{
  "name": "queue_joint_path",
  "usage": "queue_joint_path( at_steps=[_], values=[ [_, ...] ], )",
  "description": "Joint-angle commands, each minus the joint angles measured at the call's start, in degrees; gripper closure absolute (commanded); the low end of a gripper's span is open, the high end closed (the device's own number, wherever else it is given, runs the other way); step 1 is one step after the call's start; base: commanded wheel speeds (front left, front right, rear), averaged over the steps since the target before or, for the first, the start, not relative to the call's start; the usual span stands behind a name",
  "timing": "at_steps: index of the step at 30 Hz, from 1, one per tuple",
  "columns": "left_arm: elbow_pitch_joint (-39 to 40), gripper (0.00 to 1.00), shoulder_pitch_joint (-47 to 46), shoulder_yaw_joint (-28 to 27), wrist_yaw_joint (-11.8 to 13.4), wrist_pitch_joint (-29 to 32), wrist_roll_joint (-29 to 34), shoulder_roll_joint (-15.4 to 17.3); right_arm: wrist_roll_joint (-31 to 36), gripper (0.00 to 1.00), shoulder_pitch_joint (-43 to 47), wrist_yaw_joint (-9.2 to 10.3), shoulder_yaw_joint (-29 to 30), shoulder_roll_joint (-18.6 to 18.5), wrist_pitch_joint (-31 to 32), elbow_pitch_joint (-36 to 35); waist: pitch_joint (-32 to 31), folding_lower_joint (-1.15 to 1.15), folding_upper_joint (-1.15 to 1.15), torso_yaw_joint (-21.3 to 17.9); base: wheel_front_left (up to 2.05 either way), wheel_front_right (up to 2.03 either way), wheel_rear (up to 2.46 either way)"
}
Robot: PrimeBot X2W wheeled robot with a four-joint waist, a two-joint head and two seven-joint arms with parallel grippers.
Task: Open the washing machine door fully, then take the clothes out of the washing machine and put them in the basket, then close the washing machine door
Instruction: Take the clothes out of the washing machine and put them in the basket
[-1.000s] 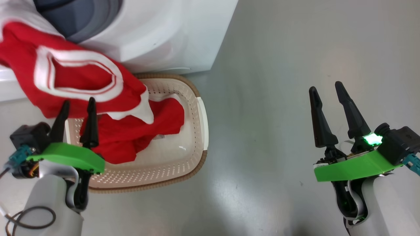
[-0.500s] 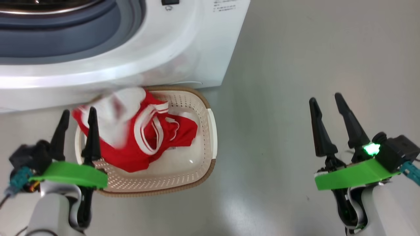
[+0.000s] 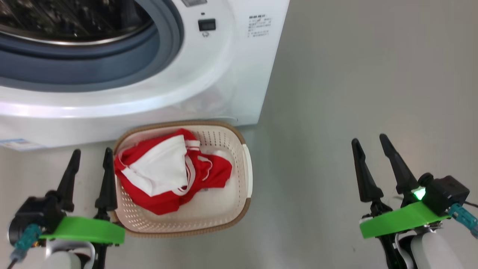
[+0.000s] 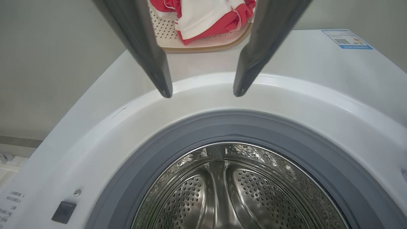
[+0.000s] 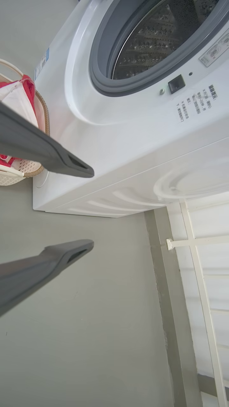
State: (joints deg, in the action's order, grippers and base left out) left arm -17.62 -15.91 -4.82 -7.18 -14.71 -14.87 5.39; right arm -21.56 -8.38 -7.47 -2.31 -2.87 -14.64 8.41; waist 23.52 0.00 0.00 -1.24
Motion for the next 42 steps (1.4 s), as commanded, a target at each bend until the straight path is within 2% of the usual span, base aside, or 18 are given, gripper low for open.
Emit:
queue_joint_path(
  at_steps=[1,19,30,42],
  values=[
    [2.7,0.00,2.4,-2.3,-0.3,-0.3,1.2,0.8,0.7,0.00,1.5,-0.02,-0.8,0.0,-0.4,-0.8,-3.1,0.00,0.00,0.3,0.00,0.00,0.00],
    [10.2,0.00,14.4,-4.2,-0.3,-0.3,2.5,0.4,1.0,0.00,9.7,-0.02,0.9,-1.4,-0.4,0.0,-13.3,0.00,0.00,0.5,0.00,0.00,0.00],
    [13.4,0.00,20.0,-5.9,-0.3,-0.3,2.7,0.3,0.5,0.00,13.4,-0.02,1.9,-2.0,-0.4,-0.2,-15.8,0.00,0.00,0.1,0.00,0.00,0.00],
    [13.7,0.00,20.5,-5.2,-0.3,-0.3,2.9,-0.6,0.5,0.00,13.9,-0.02,1.8,-2.2,-0.4,-0.1,-16.6,0.00,0.00,0.5,0.00,0.00,0.00]
  ],
)
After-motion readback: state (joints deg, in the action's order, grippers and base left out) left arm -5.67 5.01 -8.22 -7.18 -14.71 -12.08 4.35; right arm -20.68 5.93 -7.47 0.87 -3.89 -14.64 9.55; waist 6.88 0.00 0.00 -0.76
